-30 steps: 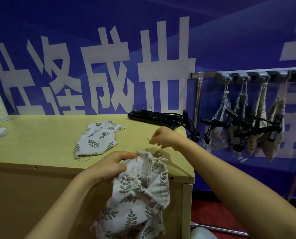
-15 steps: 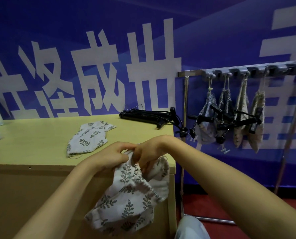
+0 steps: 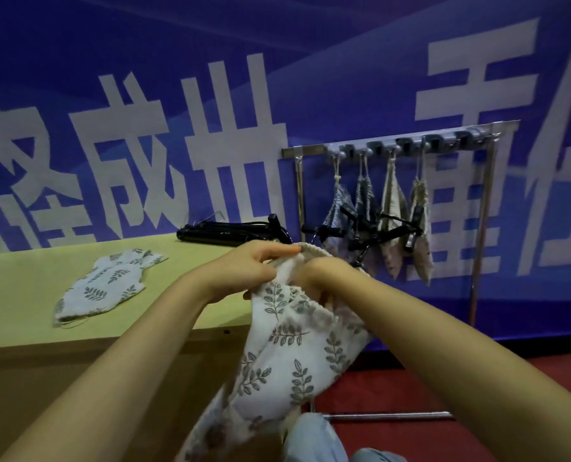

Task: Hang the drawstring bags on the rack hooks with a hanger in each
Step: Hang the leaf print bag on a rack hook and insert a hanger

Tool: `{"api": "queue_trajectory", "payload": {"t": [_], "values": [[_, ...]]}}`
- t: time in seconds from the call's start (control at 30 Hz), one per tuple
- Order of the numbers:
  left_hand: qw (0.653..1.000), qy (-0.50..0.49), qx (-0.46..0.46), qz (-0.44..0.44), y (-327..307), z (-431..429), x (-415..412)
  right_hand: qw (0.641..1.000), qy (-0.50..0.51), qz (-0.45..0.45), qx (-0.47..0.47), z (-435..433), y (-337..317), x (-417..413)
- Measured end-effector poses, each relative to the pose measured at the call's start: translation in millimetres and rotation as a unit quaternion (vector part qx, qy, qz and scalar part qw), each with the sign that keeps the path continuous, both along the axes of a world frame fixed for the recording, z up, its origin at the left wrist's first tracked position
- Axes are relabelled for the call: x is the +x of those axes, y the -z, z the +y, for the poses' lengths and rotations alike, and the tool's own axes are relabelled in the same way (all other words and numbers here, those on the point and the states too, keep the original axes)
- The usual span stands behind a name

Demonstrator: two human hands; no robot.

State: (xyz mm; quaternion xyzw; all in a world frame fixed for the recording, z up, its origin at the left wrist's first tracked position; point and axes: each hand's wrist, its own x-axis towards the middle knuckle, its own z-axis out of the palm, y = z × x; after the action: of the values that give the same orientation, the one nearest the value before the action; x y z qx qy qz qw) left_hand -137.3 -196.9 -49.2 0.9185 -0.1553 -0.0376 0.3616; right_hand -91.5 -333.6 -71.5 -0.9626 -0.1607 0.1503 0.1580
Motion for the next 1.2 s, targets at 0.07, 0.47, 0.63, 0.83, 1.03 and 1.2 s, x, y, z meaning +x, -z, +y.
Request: {"api": "queue_trajectory", "payload": {"t": [0.07, 0.47, 0.63, 0.83, 1.03, 1.2], "values": [[0.996, -0.027, 0.076, -0.042, 8, -7, 14, 0.995, -0.029, 0.043, -0.084, -11, 6, 31], [0.994, -0.084, 0.07, -0.013, 54, 14, 81, 0.989, -0.082, -0.082, 0.091, -1, 22, 111], [0.99, -0.14, -0.033, -0.003, 46, 36, 105, 0.919, 0.027, -0.188, 0.346, 49, -18, 158], [0.981, -0.163, -0.083, 0.058, 47, 65, 136, 0.982, -0.065, -0.133, 0.117, 118, 1, 240], [0.977, -0.161, -0.106, 0.092, 49, 81, 158, 0.992, -0.051, -0.105, 0.043, 158, 30, 285], [0.975, -0.174, -0.1, 0.101, 52, 91, 166, 0.991, -0.045, -0.128, 0.0, 167, 37, 295]]}}
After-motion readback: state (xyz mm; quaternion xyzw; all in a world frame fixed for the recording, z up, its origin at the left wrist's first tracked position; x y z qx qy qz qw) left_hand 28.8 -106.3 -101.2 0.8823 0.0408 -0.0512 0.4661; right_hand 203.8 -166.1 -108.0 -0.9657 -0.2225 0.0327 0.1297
